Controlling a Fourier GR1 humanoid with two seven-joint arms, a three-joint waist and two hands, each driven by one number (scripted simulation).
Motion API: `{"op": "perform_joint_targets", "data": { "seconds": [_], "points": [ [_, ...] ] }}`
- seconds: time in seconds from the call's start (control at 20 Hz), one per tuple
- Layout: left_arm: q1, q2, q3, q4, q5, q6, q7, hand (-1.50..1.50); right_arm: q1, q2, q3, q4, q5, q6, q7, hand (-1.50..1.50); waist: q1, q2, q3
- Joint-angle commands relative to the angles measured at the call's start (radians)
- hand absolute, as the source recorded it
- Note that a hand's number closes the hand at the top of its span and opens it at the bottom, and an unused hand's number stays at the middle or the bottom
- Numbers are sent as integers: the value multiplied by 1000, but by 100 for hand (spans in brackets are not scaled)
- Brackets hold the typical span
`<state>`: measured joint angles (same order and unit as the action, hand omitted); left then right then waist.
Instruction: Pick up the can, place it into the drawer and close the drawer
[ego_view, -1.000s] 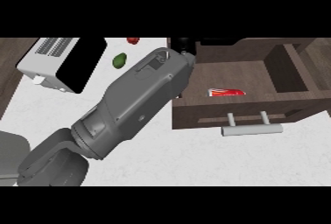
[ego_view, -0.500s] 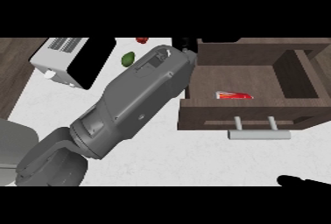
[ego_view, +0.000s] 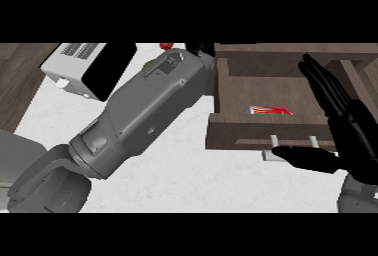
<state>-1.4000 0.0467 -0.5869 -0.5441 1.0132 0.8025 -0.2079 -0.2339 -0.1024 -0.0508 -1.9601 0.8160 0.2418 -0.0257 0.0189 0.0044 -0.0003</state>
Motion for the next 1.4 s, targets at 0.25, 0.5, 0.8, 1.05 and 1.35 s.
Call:
{"op": "perform_joint_targets", "data": {
  "seconds": [0.25, 0.5, 0.8, 1.05, 1.35],
  "points": [
    [25, 63, -5, -90, -47, 38, 88, -150, -197, -61, 91, 417, 232, -135, -98, -150, 16, -2, 1],
    [88, 124, -27, -204, -81, 65, 142, -150, -282, -26, 100, 631, 345, -275, -65, -150, 23, -6, 1],
    [141, 208, -27, -317, -109, 70, 189, -150, -391, 0, 50, 948, 405, -450, -67, -150, 38, -2, 1],
    [165, 263, -27, -357, -138, 58, 230, -150, -476, -31, 7, 1152, 434, -583, -115, -150, 31, 3, 2],
    [205, 302, 4, -403, -148, 39, 234, -150, -551, -19, -30, 1329, 465, -738, -117, -150, 36, 13, 2]
  ]
}}
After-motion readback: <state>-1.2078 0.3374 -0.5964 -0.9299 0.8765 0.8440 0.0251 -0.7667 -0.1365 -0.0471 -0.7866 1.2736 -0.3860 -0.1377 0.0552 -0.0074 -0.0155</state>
